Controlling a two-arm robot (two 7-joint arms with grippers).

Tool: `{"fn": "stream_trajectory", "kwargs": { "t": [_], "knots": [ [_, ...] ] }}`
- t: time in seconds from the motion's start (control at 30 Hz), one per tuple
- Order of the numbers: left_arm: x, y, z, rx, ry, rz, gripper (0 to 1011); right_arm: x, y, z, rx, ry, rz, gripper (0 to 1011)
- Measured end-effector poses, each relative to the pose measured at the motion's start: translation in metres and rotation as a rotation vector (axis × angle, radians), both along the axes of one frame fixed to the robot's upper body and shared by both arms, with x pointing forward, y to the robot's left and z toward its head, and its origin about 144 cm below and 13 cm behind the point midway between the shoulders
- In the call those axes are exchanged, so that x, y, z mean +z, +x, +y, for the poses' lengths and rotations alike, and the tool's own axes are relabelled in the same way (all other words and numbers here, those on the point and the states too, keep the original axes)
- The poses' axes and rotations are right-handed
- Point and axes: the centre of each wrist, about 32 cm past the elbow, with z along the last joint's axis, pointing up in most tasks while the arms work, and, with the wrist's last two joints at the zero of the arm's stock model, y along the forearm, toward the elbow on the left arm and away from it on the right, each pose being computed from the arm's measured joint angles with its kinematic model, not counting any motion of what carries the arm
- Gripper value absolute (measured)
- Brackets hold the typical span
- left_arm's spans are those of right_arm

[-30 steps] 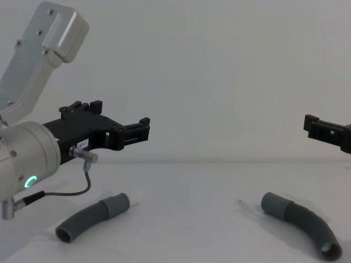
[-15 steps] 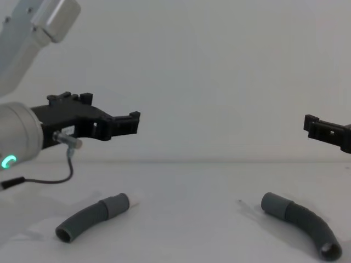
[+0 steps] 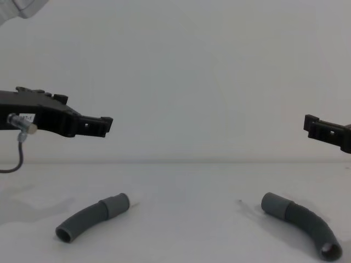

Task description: Use both hands to pick up one end of the pipe from the table, align the ends, and insert them.

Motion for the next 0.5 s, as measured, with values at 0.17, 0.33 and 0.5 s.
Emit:
{"fn": "stream_trajectory", "kwargs": {
  "t": [0.17, 0.33, 0.5],
  "knots": [
    [0.006, 0.001, 0.006, -0.015, 0.019, 0.036, 1001, 0.000, 0.000, 0.000, 0.000, 0.000, 0.000, 1001],
    [0.011, 0.006, 0.011, -0.049, 0.029, 0.073, 1001, 0.000, 0.000, 0.000, 0.000, 0.000, 0.000, 1001],
    [0.013, 0.012, 0.015, -0.085, 0.037, 0.118, 1001, 0.000, 0.000, 0.000, 0.000, 0.000, 0.000, 1001]
  ]
}}
